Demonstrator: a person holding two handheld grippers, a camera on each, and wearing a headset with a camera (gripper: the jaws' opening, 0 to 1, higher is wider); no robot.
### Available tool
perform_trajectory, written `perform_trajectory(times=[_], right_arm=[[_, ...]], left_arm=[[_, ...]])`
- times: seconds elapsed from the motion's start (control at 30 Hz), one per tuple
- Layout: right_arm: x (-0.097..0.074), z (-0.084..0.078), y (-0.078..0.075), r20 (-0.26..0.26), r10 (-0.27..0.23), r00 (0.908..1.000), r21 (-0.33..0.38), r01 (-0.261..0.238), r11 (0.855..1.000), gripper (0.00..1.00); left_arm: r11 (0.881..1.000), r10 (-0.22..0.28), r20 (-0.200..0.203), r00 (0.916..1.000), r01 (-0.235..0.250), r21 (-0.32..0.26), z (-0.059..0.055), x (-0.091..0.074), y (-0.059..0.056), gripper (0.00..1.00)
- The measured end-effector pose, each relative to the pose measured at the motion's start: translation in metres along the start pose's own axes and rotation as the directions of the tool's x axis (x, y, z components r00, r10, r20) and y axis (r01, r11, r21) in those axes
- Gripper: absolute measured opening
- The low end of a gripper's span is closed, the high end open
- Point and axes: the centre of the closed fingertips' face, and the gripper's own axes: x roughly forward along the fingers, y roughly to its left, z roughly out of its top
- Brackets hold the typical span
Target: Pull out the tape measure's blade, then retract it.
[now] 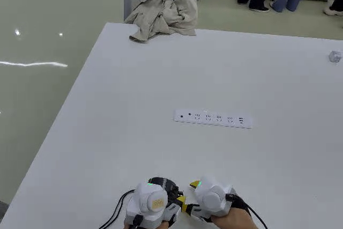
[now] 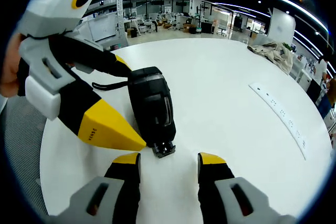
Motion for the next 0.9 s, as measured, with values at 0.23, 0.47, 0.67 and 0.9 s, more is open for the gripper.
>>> perform_trajectory(times=[0.23, 0.47, 0.67, 0.9], right_arm=[[-0.016, 0.005, 0.003, 0.041, -0.044, 0.9982, 0.069, 0.041, 0.997, 0.45], [-0.033, 0.011, 0.012, 0.074, -0.078, 0.9943, 0.118, 0.068, 0.991, 0.46], [-0.042, 0.012, 0.023, 0.088, -0.099, 0.9912, 0.154, 0.085, 0.984, 0.48], [-0.056, 0.018, 0.027, 0.113, -0.137, 0.9841, 0.204, 0.112, 0.973, 0.5]], left_arm=[[1.0, -0.023, 0.017, 0.9996, 0.023, 0.019, 0.001, -0.013, -0.002, 0.78], [0.999, -0.039, 0.041, 0.9984, 0.038, 0.022, 0.002, -0.027, 0.004, 0.8], [0.999, -0.044, 0.052, 0.9976, 0.043, 0.019, 0.0, -0.034, 0.005, 0.82], [0.998, -0.049, 0.115, 0.9921, 0.044, 0.042, 0.009, -0.049, 0.005, 0.82]])
